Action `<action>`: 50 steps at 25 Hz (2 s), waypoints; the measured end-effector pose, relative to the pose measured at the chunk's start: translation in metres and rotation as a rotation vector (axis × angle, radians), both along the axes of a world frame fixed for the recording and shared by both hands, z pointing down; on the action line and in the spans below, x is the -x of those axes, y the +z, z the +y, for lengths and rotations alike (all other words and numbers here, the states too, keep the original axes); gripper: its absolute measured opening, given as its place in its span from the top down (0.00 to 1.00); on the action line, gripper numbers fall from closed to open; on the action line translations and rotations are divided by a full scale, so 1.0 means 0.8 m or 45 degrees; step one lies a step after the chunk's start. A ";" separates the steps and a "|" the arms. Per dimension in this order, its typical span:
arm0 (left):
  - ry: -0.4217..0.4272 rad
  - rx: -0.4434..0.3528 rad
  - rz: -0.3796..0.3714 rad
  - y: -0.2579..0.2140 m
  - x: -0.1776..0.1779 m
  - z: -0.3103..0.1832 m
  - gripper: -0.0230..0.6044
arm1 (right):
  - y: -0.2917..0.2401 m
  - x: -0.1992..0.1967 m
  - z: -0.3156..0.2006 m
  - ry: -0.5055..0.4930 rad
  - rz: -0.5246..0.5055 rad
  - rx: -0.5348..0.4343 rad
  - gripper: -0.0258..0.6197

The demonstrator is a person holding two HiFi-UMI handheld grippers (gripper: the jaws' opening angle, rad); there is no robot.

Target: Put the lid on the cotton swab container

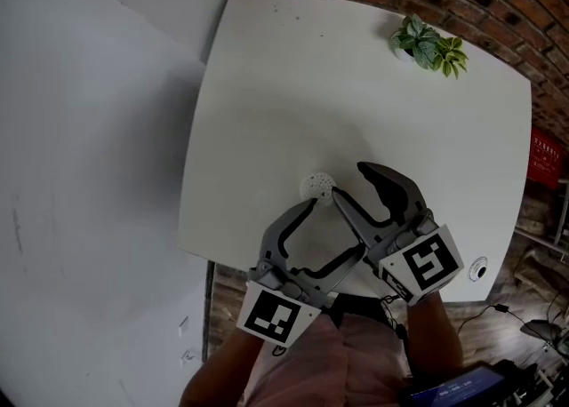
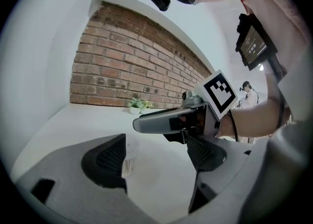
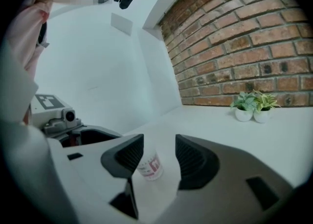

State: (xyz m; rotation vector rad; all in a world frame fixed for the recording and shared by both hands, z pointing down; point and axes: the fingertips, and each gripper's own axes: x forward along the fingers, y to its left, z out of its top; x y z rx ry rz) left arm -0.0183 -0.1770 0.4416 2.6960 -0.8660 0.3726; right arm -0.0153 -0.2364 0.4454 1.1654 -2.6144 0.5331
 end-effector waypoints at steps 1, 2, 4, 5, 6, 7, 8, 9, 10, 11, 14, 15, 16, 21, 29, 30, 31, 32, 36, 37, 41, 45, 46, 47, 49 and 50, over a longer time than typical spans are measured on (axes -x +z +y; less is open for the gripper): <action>-0.012 0.000 0.002 -0.003 0.003 0.001 0.33 | -0.006 -0.002 0.000 0.009 -0.015 -0.007 0.64; -0.026 -0.006 0.005 -0.008 0.006 0.000 0.33 | -0.014 -0.003 -0.001 0.019 -0.031 -0.018 0.64; -0.049 -0.047 0.004 -0.021 0.012 -0.003 0.33 | -0.034 -0.009 -0.005 0.046 -0.058 -0.061 0.64; -0.065 -0.071 0.004 -0.029 0.015 -0.005 0.33 | -0.046 -0.012 -0.007 0.064 -0.068 -0.089 0.64; -0.093 -0.083 0.013 -0.040 0.019 -0.007 0.33 | -0.060 -0.016 -0.007 0.082 -0.075 -0.120 0.65; -0.132 -0.084 0.032 -0.052 0.024 -0.008 0.35 | -0.074 -0.019 -0.006 0.098 -0.081 -0.152 0.65; -0.174 -0.083 0.058 -0.065 0.030 -0.010 0.37 | -0.089 -0.021 -0.003 0.109 -0.085 -0.184 0.66; -0.211 -0.089 0.085 -0.080 0.035 -0.013 0.39 | -0.104 -0.023 0.001 0.117 -0.087 -0.214 0.68; -0.243 -0.107 0.107 -0.096 0.040 -0.016 0.41 | -0.118 -0.023 0.007 0.125 -0.088 -0.244 0.69; -0.276 -0.139 0.118 -0.113 0.045 -0.019 0.46 | -0.132 -0.024 0.012 0.134 -0.087 -0.277 0.71; -0.424 -0.274 0.086 -0.163 0.067 -0.031 0.73 | -0.177 -0.027 0.028 0.185 -0.080 -0.404 0.85; -0.479 -0.310 0.073 -0.178 0.075 -0.033 0.86 | -0.192 -0.029 0.034 0.207 -0.073 -0.447 0.92; -0.523 -0.340 0.070 -0.193 0.080 -0.034 0.94 | -0.206 -0.030 0.039 0.229 -0.067 -0.481 0.95; -0.609 -0.515 0.134 -0.251 0.095 -0.030 0.96 | -0.245 -0.040 0.053 0.320 -0.041 -0.549 0.95; -0.600 -0.558 0.177 -0.274 0.090 -0.018 0.96 | -0.251 -0.055 0.061 0.380 0.014 -0.567 0.95; -0.598 -0.556 0.172 -0.272 0.090 -0.017 0.96 | -0.249 -0.055 0.061 0.382 0.022 -0.569 0.95; -0.596 -0.554 0.168 -0.270 0.090 -0.017 0.96 | -0.248 -0.056 0.062 0.384 0.028 -0.571 0.95; -0.596 -0.550 0.165 -0.268 0.090 -0.017 0.96 | -0.248 -0.057 0.063 0.386 0.030 -0.572 0.95; -0.576 -0.551 0.163 -0.267 0.081 -0.015 0.96 | -0.249 -0.064 0.066 0.401 0.022 -0.573 0.95; -0.567 -0.557 0.161 -0.268 0.078 -0.015 0.96 | -0.250 -0.065 0.066 0.403 0.018 -0.574 0.95; -0.545 -0.555 0.156 -0.266 0.071 -0.015 0.96 | -0.252 -0.065 0.065 0.402 0.002 -0.573 0.95; -0.551 -0.532 0.160 -0.261 0.072 -0.017 0.96 | -0.249 -0.064 0.064 0.396 -0.001 -0.566 0.95; -0.553 -0.529 0.160 -0.260 0.073 -0.017 0.96 | -0.248 -0.063 0.063 0.394 -0.002 -0.566 0.95; -0.555 -0.526 0.159 -0.259 0.072 -0.018 0.96 | -0.248 -0.063 0.063 0.392 -0.002 -0.566 0.95; -0.553 -0.521 0.155 -0.258 0.071 -0.019 0.96 | -0.248 -0.064 0.061 0.391 -0.004 -0.566 0.95; -0.552 -0.520 0.155 -0.257 0.070 -0.019 0.96 | -0.248 -0.064 0.061 0.392 -0.005 -0.567 0.95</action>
